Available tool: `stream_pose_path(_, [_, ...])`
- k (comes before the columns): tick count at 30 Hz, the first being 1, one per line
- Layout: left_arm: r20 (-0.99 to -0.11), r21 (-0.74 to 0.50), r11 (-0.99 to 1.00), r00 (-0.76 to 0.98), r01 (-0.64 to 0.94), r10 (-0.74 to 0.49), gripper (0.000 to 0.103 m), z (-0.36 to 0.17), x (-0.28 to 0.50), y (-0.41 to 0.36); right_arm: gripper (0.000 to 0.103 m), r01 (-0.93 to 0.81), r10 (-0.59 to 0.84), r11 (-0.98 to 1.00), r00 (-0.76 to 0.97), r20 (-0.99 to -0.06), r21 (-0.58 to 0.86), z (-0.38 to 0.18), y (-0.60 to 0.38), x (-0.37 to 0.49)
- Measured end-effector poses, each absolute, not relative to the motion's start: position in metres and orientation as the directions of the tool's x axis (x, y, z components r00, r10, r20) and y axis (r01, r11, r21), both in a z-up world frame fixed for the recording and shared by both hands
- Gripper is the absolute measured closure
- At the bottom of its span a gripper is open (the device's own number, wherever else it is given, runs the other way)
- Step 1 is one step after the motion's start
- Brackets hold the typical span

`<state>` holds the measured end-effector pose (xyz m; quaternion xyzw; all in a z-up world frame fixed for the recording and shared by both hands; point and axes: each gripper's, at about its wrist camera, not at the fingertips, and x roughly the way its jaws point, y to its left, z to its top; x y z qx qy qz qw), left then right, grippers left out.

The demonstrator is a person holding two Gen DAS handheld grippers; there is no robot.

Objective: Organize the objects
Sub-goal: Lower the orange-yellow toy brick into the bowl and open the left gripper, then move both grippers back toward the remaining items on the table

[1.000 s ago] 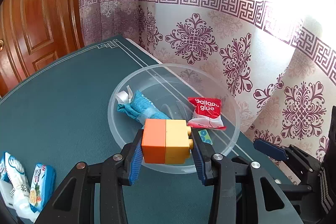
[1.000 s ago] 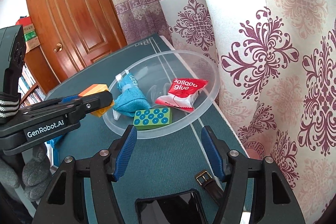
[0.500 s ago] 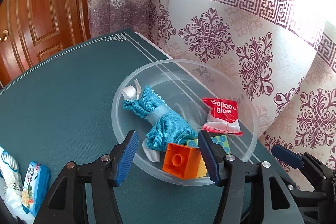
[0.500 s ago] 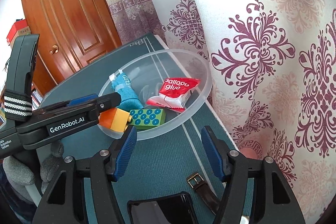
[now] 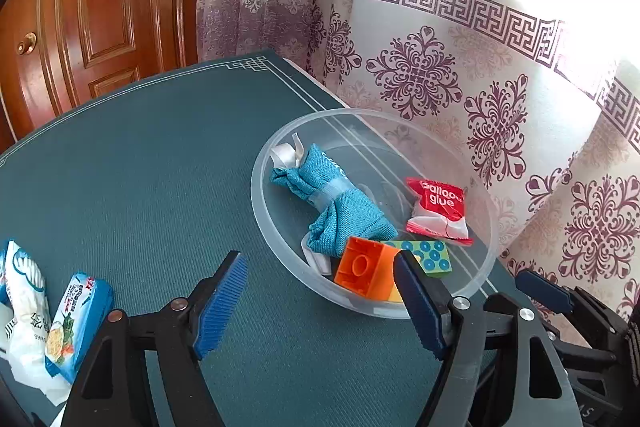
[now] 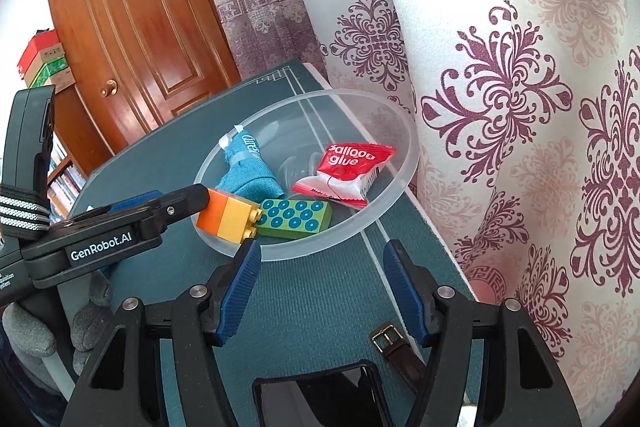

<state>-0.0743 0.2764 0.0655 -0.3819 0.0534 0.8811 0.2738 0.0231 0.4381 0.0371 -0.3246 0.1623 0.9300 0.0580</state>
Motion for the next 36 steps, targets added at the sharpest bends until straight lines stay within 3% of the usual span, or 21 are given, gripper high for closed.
stream_pose_path(2, [-0.700, -0.104, -0.837, -0.558, -0.538, 0.446, 0.018, 0.064, -0.068, 0.277, 0.038, -0.212, 0.001, -0.941, -0.782, -0.623, 0.265, 0.037, 0.438, 0.024])
stream_pose_path(15, [-0.712, 0.018, -0.873, -0.620, -0.487, 0.331, 0.018, 0.044, -0.084, 0.283, 0.038, -0.213, 0.001, -0.940, -0.781, -0.624, 0.265, 0.036, 0.438, 0.022])
stream_pose_path(25, [-0.714, -0.013, -0.911, -0.634, -0.411, 0.297, 0.017, 0.049, -0.101, 0.260, 0.038, -0.203, -0.004, -0.944, -0.781, -0.625, 0.260, 0.036, 0.435, 0.022])
stream_pose_path(36, [-0.689, 0.012, -0.906, -0.660, -0.423, 0.299, 0.004, 0.064, -0.073, 0.250, 0.038, -0.168, -0.026, -0.953, -0.785, -0.619, 0.253, 0.041, 0.421, 0.024])
